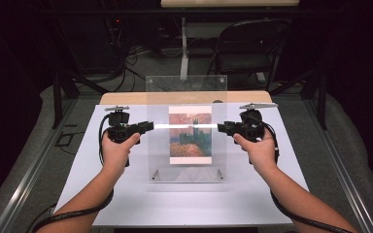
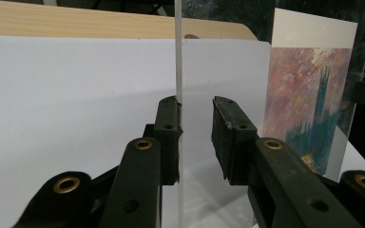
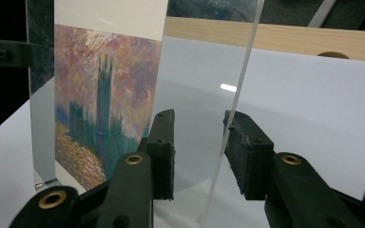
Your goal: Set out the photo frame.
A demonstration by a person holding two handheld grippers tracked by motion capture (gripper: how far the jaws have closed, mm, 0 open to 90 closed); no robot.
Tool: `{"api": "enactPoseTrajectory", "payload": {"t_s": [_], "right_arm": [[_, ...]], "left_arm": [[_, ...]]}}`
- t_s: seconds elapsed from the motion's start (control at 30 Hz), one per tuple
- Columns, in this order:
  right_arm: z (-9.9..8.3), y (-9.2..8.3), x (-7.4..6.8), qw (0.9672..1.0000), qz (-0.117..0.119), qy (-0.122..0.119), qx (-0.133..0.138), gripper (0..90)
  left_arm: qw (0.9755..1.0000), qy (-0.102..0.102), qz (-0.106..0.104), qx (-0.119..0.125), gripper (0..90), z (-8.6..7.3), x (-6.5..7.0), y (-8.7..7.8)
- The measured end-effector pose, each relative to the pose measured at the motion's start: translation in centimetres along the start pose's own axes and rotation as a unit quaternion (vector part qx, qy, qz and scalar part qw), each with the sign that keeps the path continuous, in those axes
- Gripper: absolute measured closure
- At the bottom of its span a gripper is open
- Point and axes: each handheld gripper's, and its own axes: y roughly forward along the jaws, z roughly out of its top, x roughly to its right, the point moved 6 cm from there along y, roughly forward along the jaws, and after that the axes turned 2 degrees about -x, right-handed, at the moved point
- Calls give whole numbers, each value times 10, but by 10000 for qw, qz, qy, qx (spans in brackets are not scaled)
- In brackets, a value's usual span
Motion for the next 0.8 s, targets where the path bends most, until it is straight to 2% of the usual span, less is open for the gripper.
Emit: {"api": "enactPoseTrajectory", "payload": {"t_s": [0.6,0.8], "right_arm": [[-7,-14,-11,10000,-36,-69,49,668],[-9,-18,-15,9998,-143,-98,11,671]], "left_arm": [[9998,206,1,3,729,-8,9,-13],[9997,254,-9,15,727,-11,12,-18]]}}
